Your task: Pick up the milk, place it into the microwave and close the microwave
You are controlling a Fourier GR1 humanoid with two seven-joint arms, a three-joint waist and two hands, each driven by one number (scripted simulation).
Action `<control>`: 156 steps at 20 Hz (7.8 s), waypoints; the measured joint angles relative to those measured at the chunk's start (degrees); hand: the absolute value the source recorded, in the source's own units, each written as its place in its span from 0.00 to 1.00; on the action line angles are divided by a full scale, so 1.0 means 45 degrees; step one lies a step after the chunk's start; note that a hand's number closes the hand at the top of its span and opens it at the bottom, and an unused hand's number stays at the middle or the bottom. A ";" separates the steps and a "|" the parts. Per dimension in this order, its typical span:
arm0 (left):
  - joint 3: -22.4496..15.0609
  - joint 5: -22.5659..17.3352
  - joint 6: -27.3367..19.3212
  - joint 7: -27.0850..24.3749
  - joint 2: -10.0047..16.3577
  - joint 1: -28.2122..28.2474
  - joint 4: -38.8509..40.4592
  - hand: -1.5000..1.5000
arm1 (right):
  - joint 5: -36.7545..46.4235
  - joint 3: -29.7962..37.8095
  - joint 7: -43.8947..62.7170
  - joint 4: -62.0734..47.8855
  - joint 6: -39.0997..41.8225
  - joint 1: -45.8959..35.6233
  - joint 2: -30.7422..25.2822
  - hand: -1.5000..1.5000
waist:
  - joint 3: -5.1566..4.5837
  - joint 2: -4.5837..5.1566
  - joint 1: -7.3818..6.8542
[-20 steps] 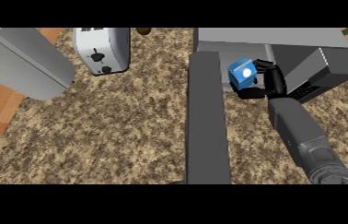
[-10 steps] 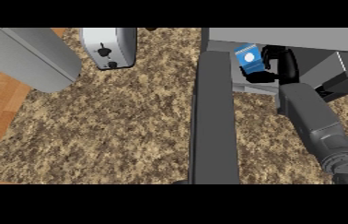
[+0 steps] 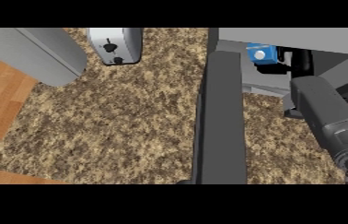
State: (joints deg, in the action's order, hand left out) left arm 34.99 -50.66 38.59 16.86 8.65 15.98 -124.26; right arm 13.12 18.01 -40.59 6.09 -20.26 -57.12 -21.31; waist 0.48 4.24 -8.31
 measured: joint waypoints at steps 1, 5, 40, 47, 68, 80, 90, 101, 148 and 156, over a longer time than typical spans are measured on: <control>-0.0002 -0.0005 -0.0020 0.0008 0.0042 -0.0059 0.0014 0.00 | -0.0017 0.0035 0.0032 -0.0015 -0.0071 -0.0021 -0.0056 1.00 | 0.0005 0.0026 -0.0038; -0.0056 0.0053 -0.0001 0.0032 0.0170 -0.0272 0.0179 0.00 | 0.0002 0.0076 0.0040 -0.0052 -0.0234 -0.0064 -0.0300 1.00 | 0.0015 0.0123 -0.0159; -0.0403 0.1595 0.0339 -0.0018 0.0632 -0.1628 0.1095 0.00 | 0.0466 -0.0203 0.1071 -0.0557 0.0487 -0.1633 0.0141 0.00 | -0.0020 0.0294 -0.0892; -0.0588 0.1906 0.0380 0.0020 0.0608 -0.1813 0.1363 0.00 | 0.0702 -0.0397 0.2056 -0.0657 -0.0581 -0.2421 0.1037 0.00 | -0.0039 0.0193 -0.0797; -0.1412 0.3377 0.1574 -0.0572 -0.0724 -0.1028 0.1970 0.00 | 0.0344 0.0220 0.1151 -0.0182 -0.1040 -0.1902 0.1424 0.00 | -0.0055 -0.0232 0.0366; -0.3287 0.4350 0.3409 -0.0951 -0.1637 -0.0540 0.2709 0.00 | -0.0765 0.1093 -0.0449 0.0037 0.3393 -0.0359 0.1442 0.00 | -0.0071 -0.0614 0.1170; -0.4584 0.7262 0.3956 -0.2326 -0.1883 -0.1077 0.3851 0.00 | -0.1556 0.1355 -0.2098 0.0478 0.6035 0.1888 0.3094 0.00 | -0.0106 -0.0911 0.1792; -0.6737 1.0747 0.2287 -0.4718 -0.1918 -0.2094 0.5492 1.00 | -0.1194 0.0207 -0.2773 0.2141 0.6230 0.5692 0.3954 0.00 | -0.0148 -0.1128 0.2399; -2.0186 0.9217 -1.2810 -0.6470 -0.1508 -0.9557 1.3474 1.00 | -0.7779 -0.3037 0.2660 2.2186 1.1463 1.8454 0.0744 0.00 | -0.0166 -0.0717 0.3562; -2.0226 0.7394 -1.4689 -0.6650 -0.1747 -1.1270 1.3794 1.00 | -0.8382 -0.3406 0.3696 2.3586 1.1418 1.8644 0.0531 0.00 | -0.0191 -0.0582 0.4110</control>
State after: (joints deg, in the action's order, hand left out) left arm -56.03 -17.39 -27.51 -13.06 0.78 -34.74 -62.19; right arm -24.60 2.68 -23.96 112.23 31.12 26.77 -18.92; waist -0.39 1.62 10.18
